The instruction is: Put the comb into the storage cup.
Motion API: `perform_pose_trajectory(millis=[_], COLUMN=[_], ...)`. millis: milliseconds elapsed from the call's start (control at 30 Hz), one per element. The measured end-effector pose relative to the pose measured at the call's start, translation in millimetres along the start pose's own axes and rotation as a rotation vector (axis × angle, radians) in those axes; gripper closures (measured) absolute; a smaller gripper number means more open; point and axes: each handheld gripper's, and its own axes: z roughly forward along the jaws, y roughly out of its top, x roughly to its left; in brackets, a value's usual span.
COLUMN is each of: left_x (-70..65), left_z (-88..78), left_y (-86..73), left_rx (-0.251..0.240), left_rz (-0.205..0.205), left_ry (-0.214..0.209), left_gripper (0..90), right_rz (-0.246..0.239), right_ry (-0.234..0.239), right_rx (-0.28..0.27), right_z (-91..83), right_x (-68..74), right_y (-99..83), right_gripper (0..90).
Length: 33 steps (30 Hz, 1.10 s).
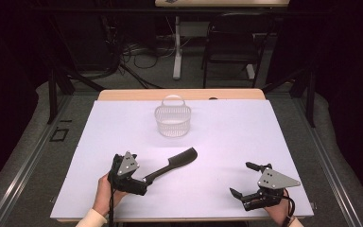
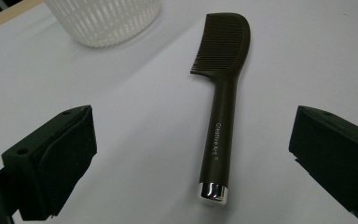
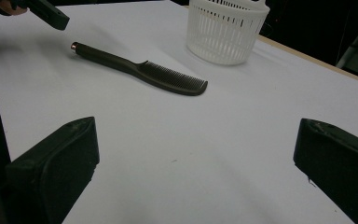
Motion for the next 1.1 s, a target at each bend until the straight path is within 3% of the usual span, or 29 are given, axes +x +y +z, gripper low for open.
perform_pose_trajectory(millis=[700, 1100], left_x=[-2.0, -9.1], left_z=[9.0, 16.0], left_y=[15.0, 27.4], left_rx=[0.079, 0.161], left_rz=[0.026, 0.073], left_ry=[0.006, 0.000], left_gripper=[0.2, 0.2], right_rz=[0.005, 0.006], right_ry=[0.005, 0.003], right_rx=[0.003, 0.003], right_z=[0.5, 0.3], right_x=[-0.2, -0.1], right_y=[-0.5, -0.5], right_gripper=[0.0, 0.0])
